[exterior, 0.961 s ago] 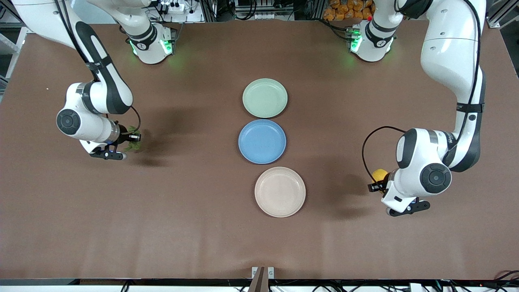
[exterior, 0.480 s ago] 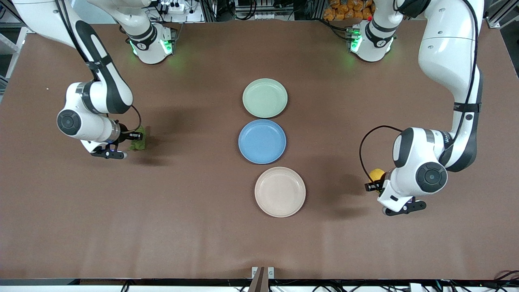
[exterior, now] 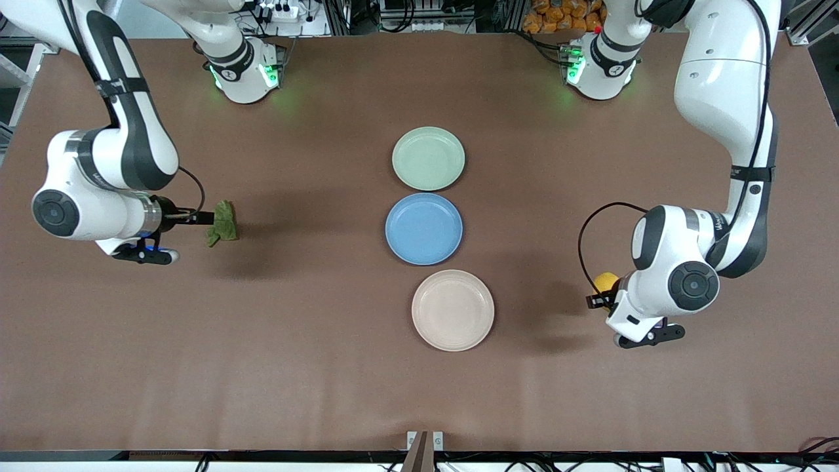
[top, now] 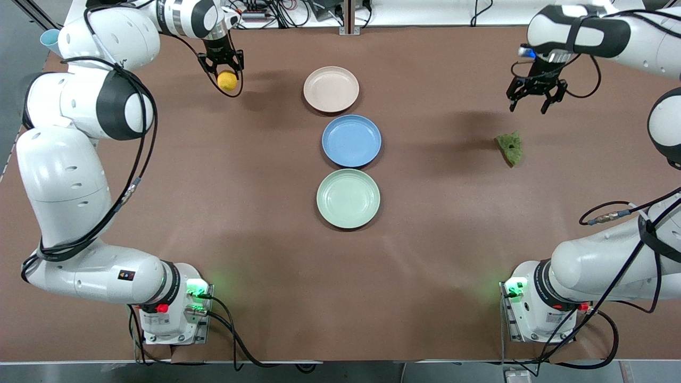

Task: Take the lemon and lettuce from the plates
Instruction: 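Open the right gripper to drop the lettuce onto the table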

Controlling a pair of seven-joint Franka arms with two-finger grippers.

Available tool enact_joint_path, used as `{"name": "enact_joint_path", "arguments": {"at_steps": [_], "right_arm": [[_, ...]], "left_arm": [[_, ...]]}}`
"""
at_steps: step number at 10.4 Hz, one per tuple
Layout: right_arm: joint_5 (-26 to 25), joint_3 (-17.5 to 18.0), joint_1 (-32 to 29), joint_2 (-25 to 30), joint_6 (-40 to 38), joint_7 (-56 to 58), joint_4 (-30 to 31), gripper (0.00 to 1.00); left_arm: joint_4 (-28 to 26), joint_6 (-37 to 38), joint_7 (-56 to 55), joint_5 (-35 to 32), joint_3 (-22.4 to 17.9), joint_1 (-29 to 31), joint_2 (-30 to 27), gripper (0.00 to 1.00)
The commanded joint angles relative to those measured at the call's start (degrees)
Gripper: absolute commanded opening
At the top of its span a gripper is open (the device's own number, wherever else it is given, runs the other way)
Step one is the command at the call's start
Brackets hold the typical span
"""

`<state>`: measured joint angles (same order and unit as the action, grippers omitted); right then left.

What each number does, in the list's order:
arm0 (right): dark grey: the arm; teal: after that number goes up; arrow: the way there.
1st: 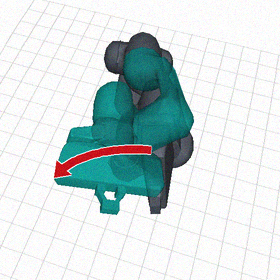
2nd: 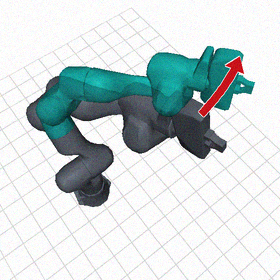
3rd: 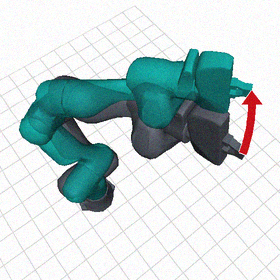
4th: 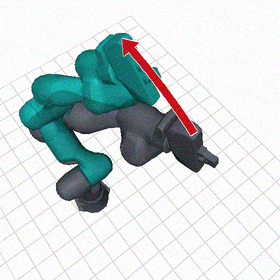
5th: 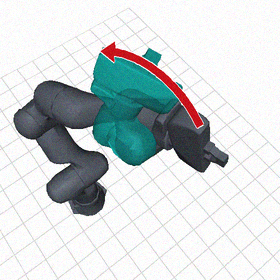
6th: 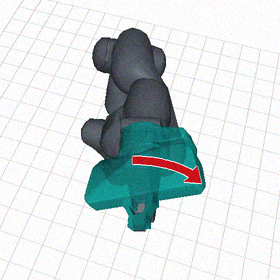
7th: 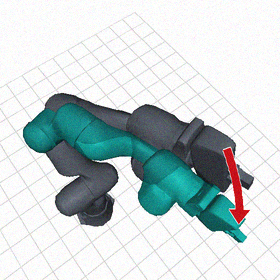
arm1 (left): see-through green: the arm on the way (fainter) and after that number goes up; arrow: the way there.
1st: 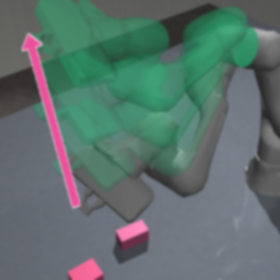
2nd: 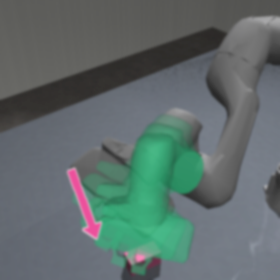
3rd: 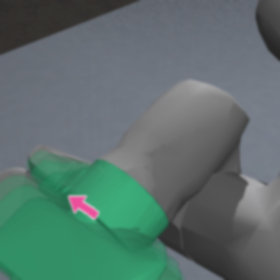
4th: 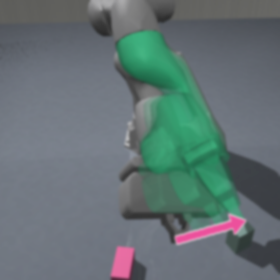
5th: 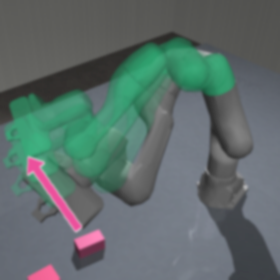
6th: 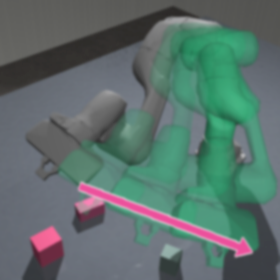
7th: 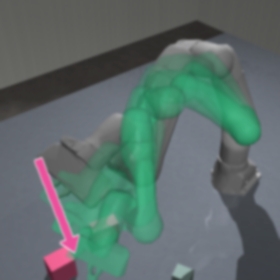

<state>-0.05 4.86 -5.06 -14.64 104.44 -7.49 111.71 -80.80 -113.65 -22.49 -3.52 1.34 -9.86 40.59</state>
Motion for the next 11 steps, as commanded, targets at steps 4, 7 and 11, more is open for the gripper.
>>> {"name": "enact_joint_path", "arguments": {"at_steps": [4,7,11], "right_arm": [[-0.12,0.77,-0.66,3.19,-12.93,0.10,-8.79,1.00],[-0.03,1.12,-0.48,8.64,-15.31,0.28,-8.88,1.00],[-0.03,1.47,-0.31,14.10,-18.30,0.11,-9.23,1.00]], "left_arm": [[-0.76,0.53,5.17,0.62,-0.46,2.02,-0.16,0.00],[-1.73,0.53,6.32,0.62,-0.46,3.17,0.36,0.80],[-1.73,0.45,6.23,0.62,-0.46,2.82,0.72,1.00]]}}
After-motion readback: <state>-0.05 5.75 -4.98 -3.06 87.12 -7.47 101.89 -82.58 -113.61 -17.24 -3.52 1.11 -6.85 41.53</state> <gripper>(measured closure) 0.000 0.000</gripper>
